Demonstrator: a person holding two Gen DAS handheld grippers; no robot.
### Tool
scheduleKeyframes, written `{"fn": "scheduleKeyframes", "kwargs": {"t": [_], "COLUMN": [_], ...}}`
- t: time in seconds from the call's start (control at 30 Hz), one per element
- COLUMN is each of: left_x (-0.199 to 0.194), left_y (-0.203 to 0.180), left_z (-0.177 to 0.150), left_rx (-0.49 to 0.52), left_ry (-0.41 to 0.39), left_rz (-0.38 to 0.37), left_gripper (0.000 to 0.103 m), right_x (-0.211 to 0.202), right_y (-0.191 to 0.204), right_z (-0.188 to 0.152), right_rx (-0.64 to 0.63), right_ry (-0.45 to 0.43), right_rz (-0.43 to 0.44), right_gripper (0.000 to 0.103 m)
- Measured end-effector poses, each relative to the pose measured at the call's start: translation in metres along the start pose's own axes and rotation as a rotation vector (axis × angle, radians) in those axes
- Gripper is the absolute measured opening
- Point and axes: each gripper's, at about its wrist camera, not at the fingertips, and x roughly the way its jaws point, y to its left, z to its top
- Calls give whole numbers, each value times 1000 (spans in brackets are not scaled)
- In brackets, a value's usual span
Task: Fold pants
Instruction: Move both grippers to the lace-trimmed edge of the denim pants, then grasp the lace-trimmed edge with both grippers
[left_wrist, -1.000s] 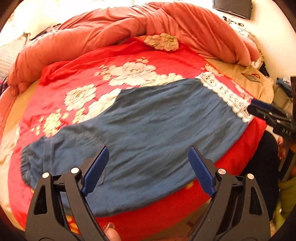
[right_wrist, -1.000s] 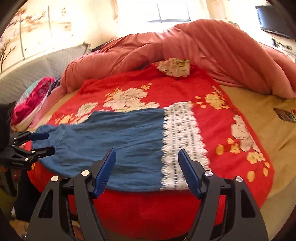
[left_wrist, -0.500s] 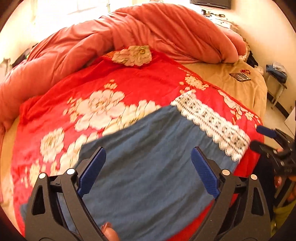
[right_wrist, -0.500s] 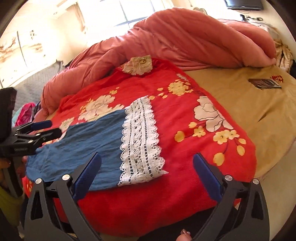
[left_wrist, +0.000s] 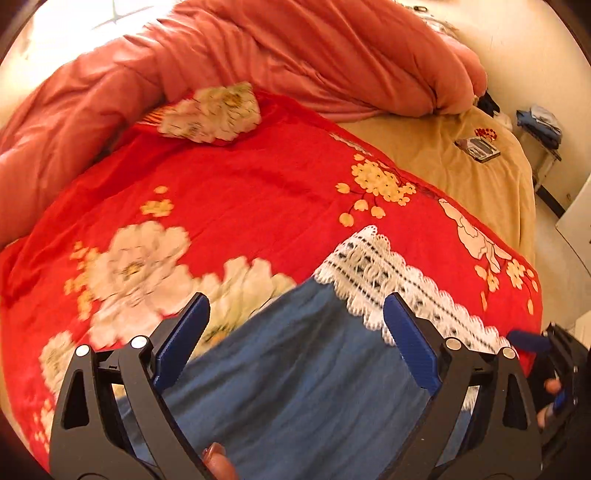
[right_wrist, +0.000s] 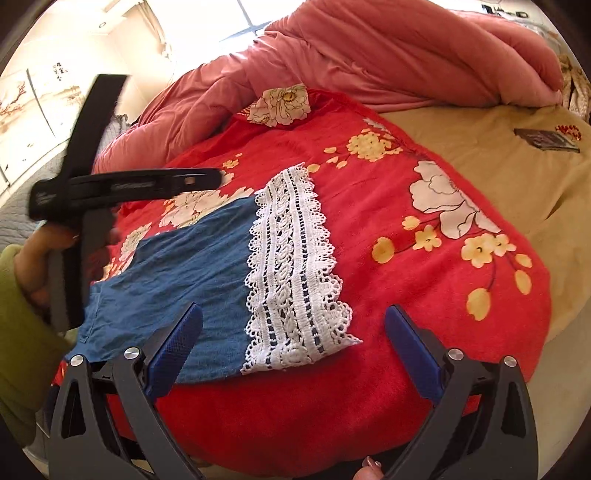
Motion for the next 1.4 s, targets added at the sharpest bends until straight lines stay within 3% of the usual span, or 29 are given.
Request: {"fn": "scheduleKeyframes", "kwargs": {"t": [0.2,0.23,0.27,0.3,0.4,0.5,0.57,0.73,0.83,0.93,1.03,1.1,1.2,1.33,1.4], "left_x": [41,48,52,57,65,67,72,82,83,80,83,85,85,81,73], "left_y": [13,15,18,23,28,21,15,17,21,15,7,4,6,20,24], "left_z": [13,15,15,15,12,8,7,8,9,6,5,8,9,4,2], "left_rx": [-46,-52,-70,-103,-120,-75,-42,-49,-72,-32,-4,-21,-66,-148,-153], "left_ry": [76,89,97,108,119,124,136,137,131,135,151,156,159,172,154], "left_rz": [-67,-87,-125,-181,-272,-322,-317,-355,-408,-472,-446,-432,-428,-492,-509], "left_gripper": [86,82,73,67,55,55,55,59,60,60,59,52,36,26,24], "right_x": [14,15,16,17,17,21,26,35,31,36,42,44,43,35,26], "right_y": [-4,-3,-3,-3,-5,-9,-11,-9,-9,-9,-9,-10,-11,-1,14], "right_z": [3,3,3,3,3,5,7,10,8,8,11,11,12,14,17], "right_rx": [31,31,30,29,46,67,84,78,79,79,87,91,100,61,-17], "right_ry": [31,29,29,37,30,37,51,62,47,63,78,79,73,31,5], "right_rz": [8,13,25,47,72,97,110,127,159,162,171,185,211,227,200], "right_gripper": [96,84,56,52,52,52,52,52,41,41,41,41,30,24,23]}}
